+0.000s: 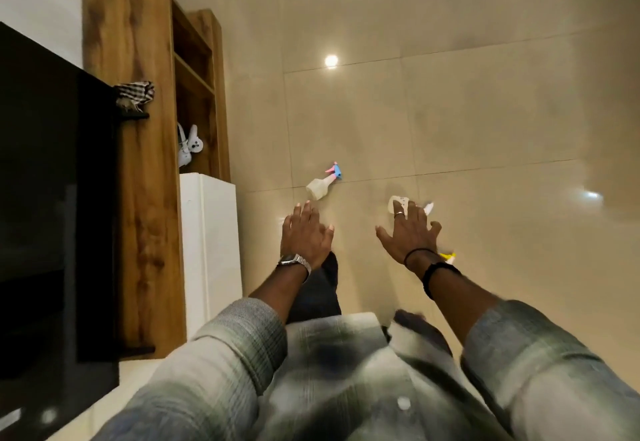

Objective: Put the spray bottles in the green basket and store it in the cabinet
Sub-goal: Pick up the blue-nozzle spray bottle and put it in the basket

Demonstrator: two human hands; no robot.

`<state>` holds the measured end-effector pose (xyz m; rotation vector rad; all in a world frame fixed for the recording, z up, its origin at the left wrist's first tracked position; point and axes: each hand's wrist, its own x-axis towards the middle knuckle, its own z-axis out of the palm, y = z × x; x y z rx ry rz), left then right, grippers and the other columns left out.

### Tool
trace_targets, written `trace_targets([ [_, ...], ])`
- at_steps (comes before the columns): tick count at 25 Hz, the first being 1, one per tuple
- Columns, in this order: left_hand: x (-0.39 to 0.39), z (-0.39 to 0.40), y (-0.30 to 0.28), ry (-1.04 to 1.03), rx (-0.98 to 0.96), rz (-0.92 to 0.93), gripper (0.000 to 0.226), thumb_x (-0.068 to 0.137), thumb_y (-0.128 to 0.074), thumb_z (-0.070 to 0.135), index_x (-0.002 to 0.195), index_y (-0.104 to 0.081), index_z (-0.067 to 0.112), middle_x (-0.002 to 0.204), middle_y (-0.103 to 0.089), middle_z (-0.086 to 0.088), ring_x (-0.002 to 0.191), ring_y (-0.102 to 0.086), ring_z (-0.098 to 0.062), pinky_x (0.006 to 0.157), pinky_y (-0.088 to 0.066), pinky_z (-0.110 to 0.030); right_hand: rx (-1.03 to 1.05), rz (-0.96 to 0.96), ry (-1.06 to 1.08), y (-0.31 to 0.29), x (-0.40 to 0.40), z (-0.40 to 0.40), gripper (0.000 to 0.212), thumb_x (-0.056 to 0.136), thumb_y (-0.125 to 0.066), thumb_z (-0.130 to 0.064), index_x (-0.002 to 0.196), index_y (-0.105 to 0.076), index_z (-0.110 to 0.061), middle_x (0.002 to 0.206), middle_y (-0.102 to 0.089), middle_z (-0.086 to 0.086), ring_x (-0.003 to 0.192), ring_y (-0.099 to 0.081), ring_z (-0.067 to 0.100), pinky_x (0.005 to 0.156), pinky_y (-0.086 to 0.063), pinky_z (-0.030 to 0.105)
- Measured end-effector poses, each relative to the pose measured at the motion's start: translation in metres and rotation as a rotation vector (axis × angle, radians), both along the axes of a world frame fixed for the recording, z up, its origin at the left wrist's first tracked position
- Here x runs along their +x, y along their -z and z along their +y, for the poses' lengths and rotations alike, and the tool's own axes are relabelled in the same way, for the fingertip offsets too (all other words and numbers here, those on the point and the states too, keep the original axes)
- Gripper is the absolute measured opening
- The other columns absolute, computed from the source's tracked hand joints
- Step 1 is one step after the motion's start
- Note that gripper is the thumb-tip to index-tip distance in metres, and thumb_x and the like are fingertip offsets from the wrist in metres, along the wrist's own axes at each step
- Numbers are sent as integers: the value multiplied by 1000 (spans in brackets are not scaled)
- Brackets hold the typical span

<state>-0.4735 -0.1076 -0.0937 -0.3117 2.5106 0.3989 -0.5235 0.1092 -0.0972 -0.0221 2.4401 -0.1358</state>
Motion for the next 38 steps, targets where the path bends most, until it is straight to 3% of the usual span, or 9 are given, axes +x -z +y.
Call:
trace_targets([
  [4, -51, -61, 62, 38, -14, -43, 70, 99, -25, 53, 157, -21, 14, 168, -16, -6, 157, -11, -26, 127, -14, -44, 35, 26, -84, 57, -65, -48, 76, 92, -43, -61, 156, -23, -25, 163, -24, 9, 150, -23, 29, 113, -15, 61],
  [6, -88, -76, 124, 59, -37, -61, 72, 98, -24, 55, 158, -19, 15, 169, -14, -5, 157, -9, -24, 127, -13, -42, 65, 33, -91, 111, -98, -63, 77, 92, -41, -61, 158, -19, -27, 165, -20, 7, 152, -17, 27, 113, -8, 60],
  [15, -178, -107, 395, 77, 35, -187, 69, 100, -35, 50, 156, -21, 14, 164, -25, -11, 147, -34, -29, 112, -42, -45, -1, -234, 30, 378, -147, -108, 76, 92, -39, -57, 158, -16, -26, 166, -15, 8, 153, -13, 28, 114, -20, 58],
  [19, -188, -116, 507, 39, 57, -245, 64, 99, -37, 49, 151, -29, 14, 151, -46, -9, 135, -45, -31, 103, -46, -45, -109, -396, 363, 496, -148, -138, 78, 92, -41, -57, 158, -19, -22, 163, -22, 10, 149, -24, 30, 115, -24, 52],
  [23, -201, -126, 577, 37, 83, -296, 63, 100, -35, 46, 152, -27, 11, 153, -42, -10, 140, -38, -32, 109, -39, -44, -342, -645, 1000, 571, -156, -176, 69, 96, -43, -53, 150, -36, -11, 151, -43, 12, 134, -45, 32, 116, -34, 45],
  [27, -208, -128, 610, -58, 209, -448, 58, 104, -33, 39, 154, -24, 11, 155, -37, -17, 141, -39, -36, 114, -37, -46, -578, -790, 1397, 602, -157, -208, 53, 99, -37, -56, 138, -50, -22, 119, -57, -4, 102, -55, 16, 97, -47, 39],
  [30, -205, -122, 605, -40, 211, -472, 58, 104, -38, 36, 153, -24, 10, 148, -40, -21, 134, -43, -39, 110, -40, -42, -679, -742, 1571, 607, -160, -218, 44, 100, -41, -49, 126, -59, -19, 108, -69, 0, 92, -66, 18, 88, -57, 40],
  [32, -202, -115, 589, -12, 172, -449, 62, 102, -44, 35, 153, -23, 7, 149, -36, -20, 135, -41, -39, 109, -39, -41, -643, -679, 1550, 601, -157, -215, 46, 98, -46, -49, 124, -60, -14, 113, -71, 7, 96, -68, 25, 95, -56, 45],
  [38, -199, -95, 491, -15, 216, -336, 70, 90, -66, 43, 143, -38, 8, 142, -38, -16, 131, -40, -35, 107, -43, -42, -548, -540, 1416, 506, -150, -192, 73, 76, -71, -63, 125, -54, -11, 96, -64, 3, 80, -63, 21, 84, -58, 43],
])
